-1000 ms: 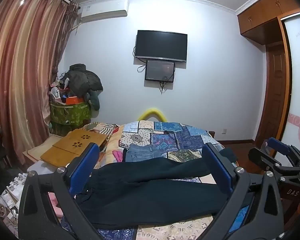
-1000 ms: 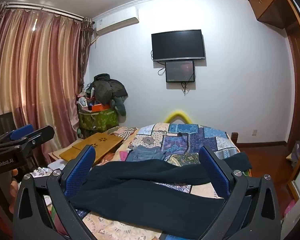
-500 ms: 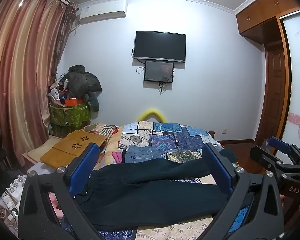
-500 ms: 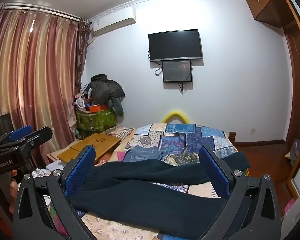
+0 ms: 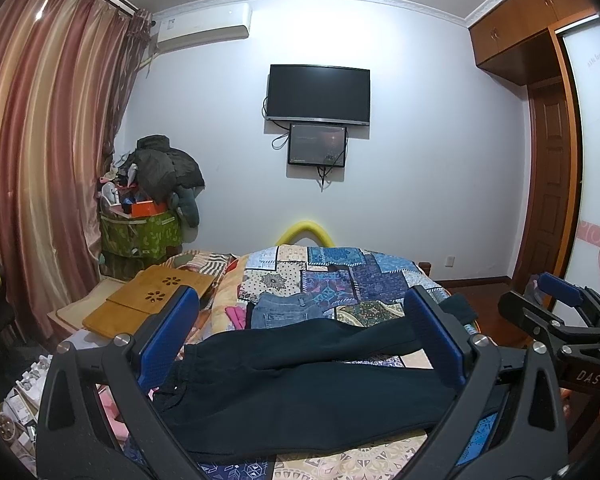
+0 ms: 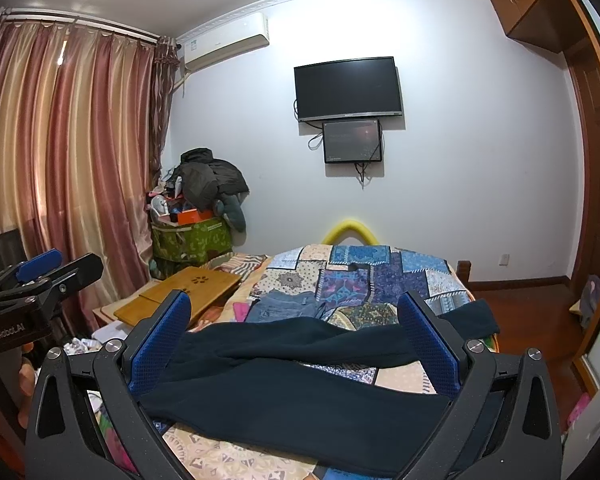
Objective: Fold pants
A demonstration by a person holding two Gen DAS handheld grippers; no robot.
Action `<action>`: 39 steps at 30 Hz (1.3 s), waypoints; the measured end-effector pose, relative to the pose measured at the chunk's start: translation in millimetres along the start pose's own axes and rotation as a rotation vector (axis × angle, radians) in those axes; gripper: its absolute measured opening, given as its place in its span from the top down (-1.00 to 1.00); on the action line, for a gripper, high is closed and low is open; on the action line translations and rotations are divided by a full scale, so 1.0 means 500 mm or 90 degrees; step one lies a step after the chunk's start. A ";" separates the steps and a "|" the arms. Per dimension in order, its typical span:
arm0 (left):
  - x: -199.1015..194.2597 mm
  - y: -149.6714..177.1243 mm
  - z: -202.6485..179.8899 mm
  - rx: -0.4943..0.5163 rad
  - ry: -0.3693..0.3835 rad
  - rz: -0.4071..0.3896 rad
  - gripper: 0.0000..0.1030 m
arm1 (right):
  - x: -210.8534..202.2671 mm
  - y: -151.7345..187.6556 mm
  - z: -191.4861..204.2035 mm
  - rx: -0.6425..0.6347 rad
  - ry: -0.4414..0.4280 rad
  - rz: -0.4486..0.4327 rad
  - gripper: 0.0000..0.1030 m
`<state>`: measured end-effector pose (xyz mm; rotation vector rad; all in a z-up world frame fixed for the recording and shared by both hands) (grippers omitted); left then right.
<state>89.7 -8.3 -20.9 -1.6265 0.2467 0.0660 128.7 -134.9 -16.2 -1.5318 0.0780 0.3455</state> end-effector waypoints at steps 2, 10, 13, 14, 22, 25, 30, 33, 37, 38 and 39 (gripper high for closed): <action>0.000 0.002 -0.001 0.001 0.001 0.000 -1.00 | 0.000 0.001 -0.002 0.001 0.001 0.000 -0.99; 0.000 0.000 -0.004 -0.001 0.003 -0.001 -1.00 | 0.001 0.009 -0.010 0.005 0.001 0.003 -0.99; -0.002 0.000 -0.005 -0.001 0.004 0.000 -1.00 | -0.001 0.008 -0.010 0.007 0.003 0.003 -0.99; 0.000 0.001 -0.007 -0.001 0.004 0.002 -1.00 | -0.001 0.009 -0.011 0.008 0.003 0.003 -0.99; 0.004 0.003 -0.009 -0.002 0.005 0.008 -1.00 | 0.000 0.012 -0.014 0.009 0.004 0.006 -0.99; 0.007 0.004 -0.005 -0.003 0.006 0.009 -1.00 | 0.000 0.012 -0.015 0.010 0.003 0.007 -0.99; 0.008 0.005 -0.005 -0.003 0.006 0.010 -1.00 | 0.000 0.012 -0.015 0.009 0.004 0.007 -0.99; 0.008 0.005 -0.005 -0.002 0.006 0.011 -1.00 | -0.001 0.012 -0.016 0.009 0.004 0.007 -0.99; 0.008 0.006 -0.004 -0.003 0.006 0.011 -1.00 | -0.001 0.011 -0.016 0.008 0.004 0.007 -0.99; 0.010 0.006 -0.003 -0.003 0.007 0.011 -1.00 | -0.001 0.011 -0.016 0.009 0.004 0.008 -0.99; 0.010 0.006 -0.002 -0.003 0.006 0.011 -1.00 | 0.000 0.011 -0.016 0.009 0.004 0.008 -0.99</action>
Point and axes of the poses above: each gripper's, at about its wrist camera, not at the fingertips, and x roughly the way its jaws point, z to its left, y to its underside, the point moved 9 cm from there along x, roughly the way its jaws point, and after that the axes turned 7 degrees about y, right-handed, at the moved point
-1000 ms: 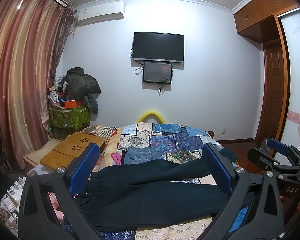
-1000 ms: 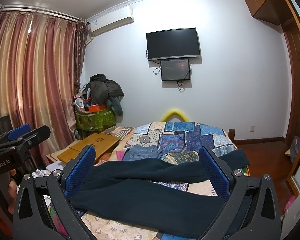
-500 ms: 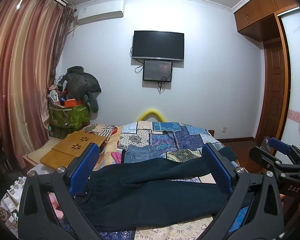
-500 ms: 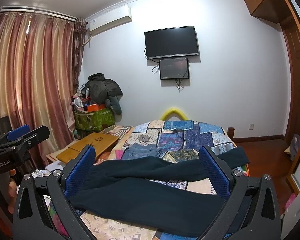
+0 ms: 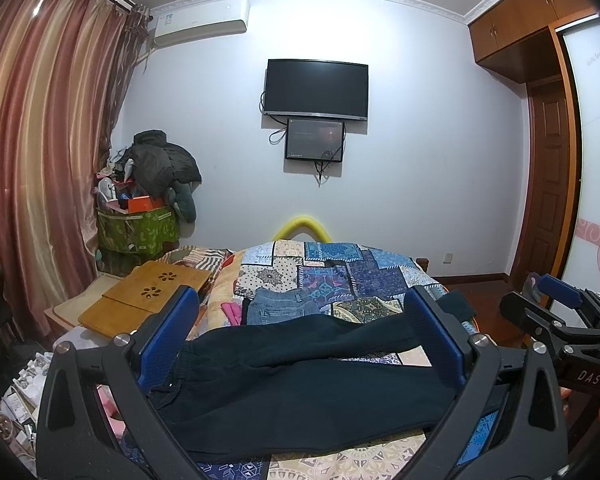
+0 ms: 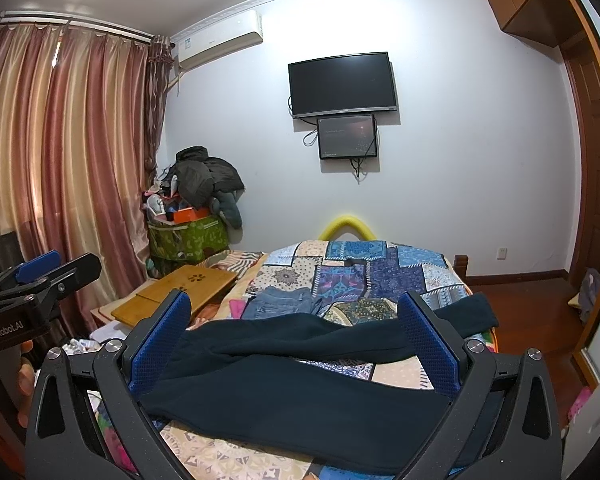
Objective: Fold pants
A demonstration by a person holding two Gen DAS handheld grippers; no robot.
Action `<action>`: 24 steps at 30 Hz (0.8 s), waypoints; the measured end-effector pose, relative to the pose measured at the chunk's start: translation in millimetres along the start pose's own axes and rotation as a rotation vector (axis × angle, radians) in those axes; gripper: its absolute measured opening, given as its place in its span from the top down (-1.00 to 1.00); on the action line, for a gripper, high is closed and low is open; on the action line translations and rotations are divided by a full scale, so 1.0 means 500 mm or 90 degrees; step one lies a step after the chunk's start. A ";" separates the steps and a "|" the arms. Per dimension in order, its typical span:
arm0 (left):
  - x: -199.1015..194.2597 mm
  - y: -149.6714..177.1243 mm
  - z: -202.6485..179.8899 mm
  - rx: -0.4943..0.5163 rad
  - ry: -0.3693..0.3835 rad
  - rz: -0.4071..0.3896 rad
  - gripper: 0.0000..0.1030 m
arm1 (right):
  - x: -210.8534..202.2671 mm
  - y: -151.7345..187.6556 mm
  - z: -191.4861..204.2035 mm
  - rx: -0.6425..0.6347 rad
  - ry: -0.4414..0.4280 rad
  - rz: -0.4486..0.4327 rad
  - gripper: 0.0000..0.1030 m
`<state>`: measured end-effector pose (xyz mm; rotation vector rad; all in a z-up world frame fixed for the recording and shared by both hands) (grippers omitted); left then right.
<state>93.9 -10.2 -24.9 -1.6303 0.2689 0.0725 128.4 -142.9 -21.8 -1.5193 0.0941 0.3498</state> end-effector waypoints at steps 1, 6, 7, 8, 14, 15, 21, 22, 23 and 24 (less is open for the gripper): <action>0.000 0.001 0.000 0.000 0.000 0.001 -1.00 | 0.000 0.000 -0.002 0.000 0.000 0.001 -0.99; 0.001 0.003 0.002 0.000 0.002 0.002 -1.00 | 0.004 0.001 -0.014 0.004 0.000 0.004 -0.99; 0.002 0.004 0.003 -0.001 0.003 0.003 -1.00 | 0.005 0.002 -0.015 0.005 0.000 0.005 -0.99; 0.006 0.004 0.004 -0.001 0.003 0.004 -1.00 | 0.005 0.002 -0.016 0.005 0.000 0.006 -0.99; 0.024 0.015 0.007 -0.002 0.003 0.014 -1.00 | 0.020 0.004 -0.022 0.006 0.003 0.016 -0.99; 0.030 0.017 0.007 -0.002 0.006 0.017 -1.00 | 0.022 0.006 -0.023 0.006 0.003 0.017 -0.99; 0.088 0.030 0.027 -0.002 0.008 0.041 -1.00 | 0.063 0.019 -0.037 0.009 0.013 0.045 -0.99; 0.103 0.034 0.033 -0.002 0.009 0.052 -1.00 | 0.074 0.024 -0.041 0.010 0.017 0.052 -0.99; 0.120 0.038 0.038 -0.002 0.012 0.062 -1.00 | 0.089 0.029 -0.049 0.014 0.024 0.062 -0.99; 0.142 0.043 0.046 -0.001 0.012 0.071 -1.00 | 0.105 0.036 -0.058 0.021 0.030 0.073 -0.99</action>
Point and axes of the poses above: each gripper's, at about its wrist camera, not at the fingertips, and x roughly the way its jaws point, z to its left, y to its underside, the point moved 9 cm from there along x, roughly the way its jaws point, and after that the axes turned 7 degrees about y, right-handed, at the moved point
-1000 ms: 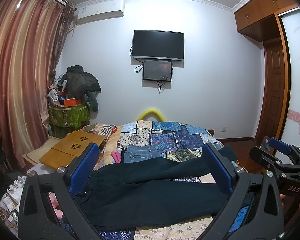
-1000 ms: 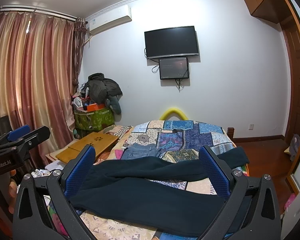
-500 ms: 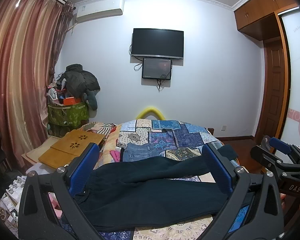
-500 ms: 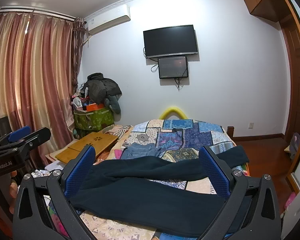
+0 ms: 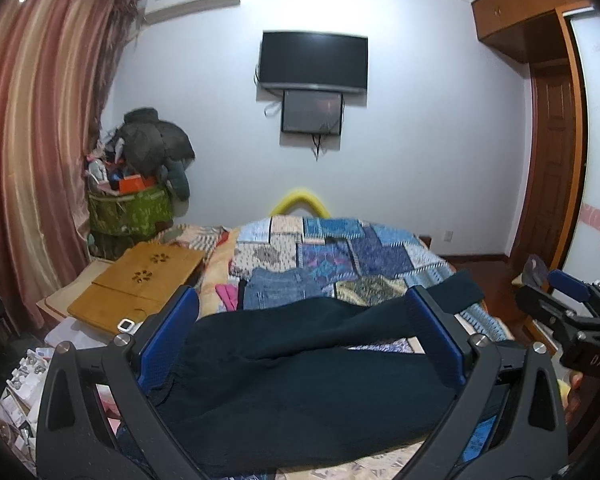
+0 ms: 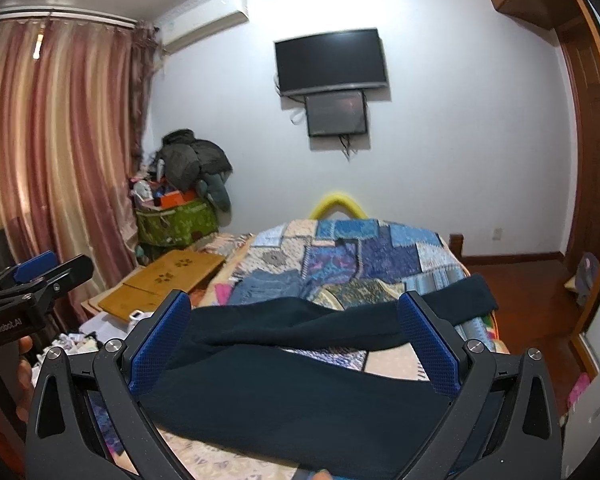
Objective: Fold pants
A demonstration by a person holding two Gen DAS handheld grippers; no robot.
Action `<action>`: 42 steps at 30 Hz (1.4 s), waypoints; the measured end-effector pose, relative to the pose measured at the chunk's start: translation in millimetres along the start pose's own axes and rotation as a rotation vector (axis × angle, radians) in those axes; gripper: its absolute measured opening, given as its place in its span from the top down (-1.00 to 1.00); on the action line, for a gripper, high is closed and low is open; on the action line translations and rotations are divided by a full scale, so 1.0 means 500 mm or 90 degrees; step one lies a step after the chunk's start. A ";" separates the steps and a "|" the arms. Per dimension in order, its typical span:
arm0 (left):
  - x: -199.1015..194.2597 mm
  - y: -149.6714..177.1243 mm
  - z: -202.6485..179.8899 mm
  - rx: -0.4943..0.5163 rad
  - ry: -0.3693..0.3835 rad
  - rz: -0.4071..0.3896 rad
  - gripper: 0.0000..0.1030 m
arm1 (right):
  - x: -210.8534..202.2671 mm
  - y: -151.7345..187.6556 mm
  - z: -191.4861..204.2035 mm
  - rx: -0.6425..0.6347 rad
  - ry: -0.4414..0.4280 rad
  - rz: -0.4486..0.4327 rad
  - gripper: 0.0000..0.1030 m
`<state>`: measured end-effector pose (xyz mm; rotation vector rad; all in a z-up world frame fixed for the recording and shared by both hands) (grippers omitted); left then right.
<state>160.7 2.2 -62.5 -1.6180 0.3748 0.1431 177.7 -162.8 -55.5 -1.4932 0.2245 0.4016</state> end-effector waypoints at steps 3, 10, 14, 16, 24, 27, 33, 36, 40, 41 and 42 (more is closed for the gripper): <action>0.062 0.011 0.035 0.001 -0.020 0.027 -1.00 | 0.049 0.022 -0.022 0.022 0.015 0.035 -0.99; 0.267 0.071 0.161 -0.033 -0.046 0.155 -1.00 | 0.182 0.060 -0.063 0.009 0.049 0.102 -0.99; 0.381 0.117 0.244 -0.061 -0.062 0.239 -1.00 | 0.258 0.065 -0.072 -0.013 0.048 0.128 -0.99; 0.429 0.133 0.281 -0.072 -0.073 0.263 -1.00 | 0.295 0.067 -0.072 -0.030 0.043 0.144 -0.99; 0.582 0.221 0.463 -0.095 -0.139 0.376 -1.00 | 0.467 0.095 -0.045 -0.146 -0.004 0.238 -0.95; 0.617 0.258 0.525 -0.103 -0.165 0.411 -1.00 | 0.525 0.113 -0.035 -0.181 -0.026 0.268 -0.92; 0.669 0.326 0.628 -0.144 -0.187 0.468 -0.81 | 0.631 0.152 -0.009 -0.215 -0.087 0.331 -0.84; 0.688 0.361 0.655 -0.180 -0.179 0.499 -0.73 | 0.678 0.172 0.007 -0.227 -0.118 0.365 -0.82; 0.711 0.399 0.673 -0.218 -0.162 0.526 -0.59 | 0.739 0.202 0.027 -0.232 -0.156 0.423 -0.74; 0.718 0.407 0.672 -0.227 -0.152 0.532 -0.56 | 0.751 0.210 0.030 -0.228 -0.162 0.436 -0.70; 0.725 0.416 0.670 -0.239 -0.139 0.539 -0.49 | 0.760 0.217 0.034 -0.224 -0.170 0.447 -0.68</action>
Point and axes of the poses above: each gripper's, at about its wrist camera, not at the fingertips, and x roughly the way its jaws point, z to its left, y to its underside, the point moved 9 cm from there along x, roughly the way its jaws point, and after that the axes turned 7 degrees about y, right-handed, at the moved point
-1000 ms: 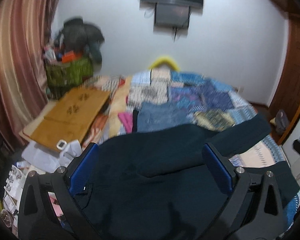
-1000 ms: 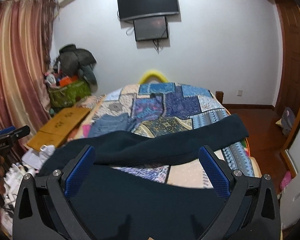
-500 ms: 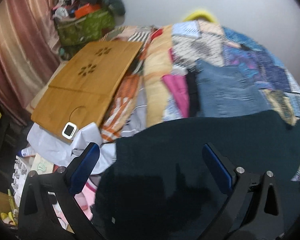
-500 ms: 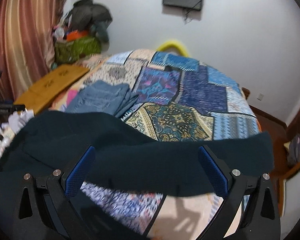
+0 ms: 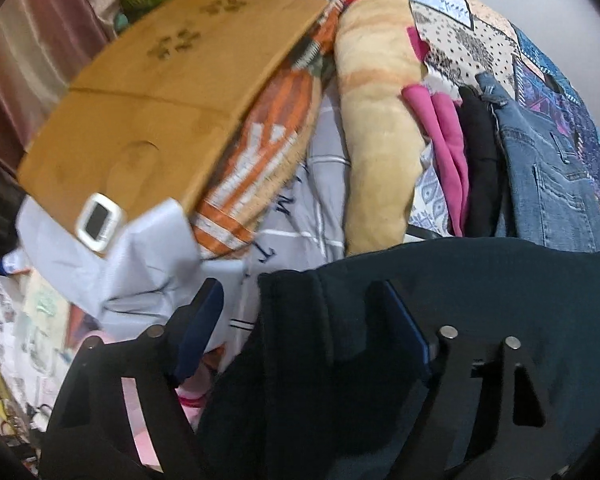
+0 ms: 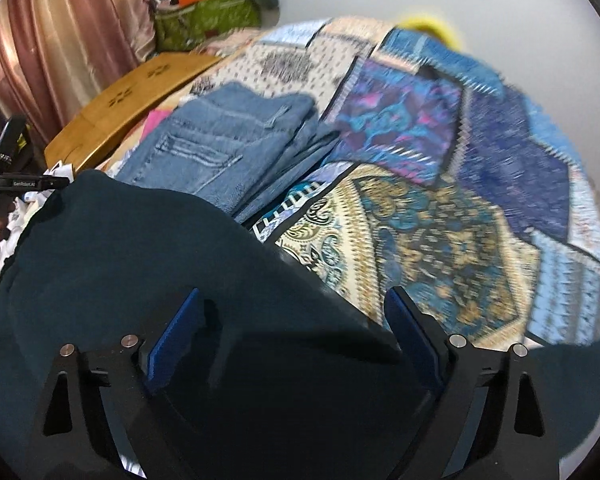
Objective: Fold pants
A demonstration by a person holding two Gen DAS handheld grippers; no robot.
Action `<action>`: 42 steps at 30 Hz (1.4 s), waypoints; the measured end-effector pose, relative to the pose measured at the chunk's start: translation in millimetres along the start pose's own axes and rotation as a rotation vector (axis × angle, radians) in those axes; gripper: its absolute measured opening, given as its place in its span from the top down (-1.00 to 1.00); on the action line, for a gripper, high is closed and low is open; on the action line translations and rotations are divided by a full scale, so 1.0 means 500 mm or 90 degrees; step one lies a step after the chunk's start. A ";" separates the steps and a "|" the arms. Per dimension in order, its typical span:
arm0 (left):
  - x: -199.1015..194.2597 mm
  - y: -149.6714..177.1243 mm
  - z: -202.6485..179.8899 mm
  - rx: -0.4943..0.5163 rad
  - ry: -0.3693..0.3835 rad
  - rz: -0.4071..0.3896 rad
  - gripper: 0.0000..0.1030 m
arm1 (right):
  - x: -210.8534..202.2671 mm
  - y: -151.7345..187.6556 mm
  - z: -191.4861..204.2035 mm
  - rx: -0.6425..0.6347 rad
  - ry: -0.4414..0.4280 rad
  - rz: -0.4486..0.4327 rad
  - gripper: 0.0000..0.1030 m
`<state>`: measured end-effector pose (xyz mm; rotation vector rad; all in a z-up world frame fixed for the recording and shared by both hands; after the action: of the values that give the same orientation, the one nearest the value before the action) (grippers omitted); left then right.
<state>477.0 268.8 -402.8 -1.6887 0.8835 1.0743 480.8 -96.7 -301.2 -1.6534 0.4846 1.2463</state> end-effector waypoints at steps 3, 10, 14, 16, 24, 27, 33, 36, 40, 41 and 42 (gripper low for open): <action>0.032 0.009 -0.011 -0.024 0.052 0.038 -0.17 | 0.041 -0.004 0.008 0.018 -0.042 0.037 -0.62; 0.033 0.010 -0.002 -0.039 0.035 0.042 0.78 | 0.040 0.010 0.027 0.057 -0.115 0.033 -0.11; 0.005 0.013 0.007 -0.053 0.046 0.033 0.85 | 0.026 0.021 0.053 0.046 -0.107 0.023 0.42; -0.025 0.011 0.002 -0.043 0.048 0.013 0.87 | 0.024 0.019 0.051 0.029 -0.080 0.019 0.62; -0.181 -0.036 -0.040 0.005 0.051 -0.080 0.89 | -0.093 -0.018 0.022 0.024 0.011 -0.079 0.90; -0.244 -0.054 -0.066 0.022 0.046 -0.121 0.89 | -0.164 -0.040 0.020 0.011 0.050 -0.130 0.90; -0.345 -0.060 -0.111 0.055 0.059 -0.174 0.89 | -0.279 -0.027 0.036 -0.006 0.088 -0.176 0.90; -0.370 -0.024 -0.117 0.072 0.054 -0.180 0.89 | -0.310 0.013 0.051 -0.003 0.085 -0.176 0.90; -0.392 0.046 -0.107 0.083 0.044 -0.180 0.89 | -0.345 0.081 0.079 0.009 0.081 -0.182 0.90; -0.400 0.063 -0.102 0.086 0.037 -0.184 0.89 | -0.352 0.099 0.088 0.018 0.079 -0.187 0.90; -0.411 0.082 -0.097 0.089 0.033 -0.193 0.90 | -0.357 0.110 0.095 0.023 0.075 -0.189 0.90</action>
<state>379.1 228.6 -215.7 -1.6743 0.6903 0.7498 343.9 -121.0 -167.6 -1.7037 0.3164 0.9214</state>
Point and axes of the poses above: each gripper's, at about its wrist camera, not at the fingertips, and x roughly the way its jaws point, z to its left, y to its underside, the point moved 9 cm from there along x, roughly the way its jaws point, and after that the axes turned 7 degrees about y, right-handed, at the moved point
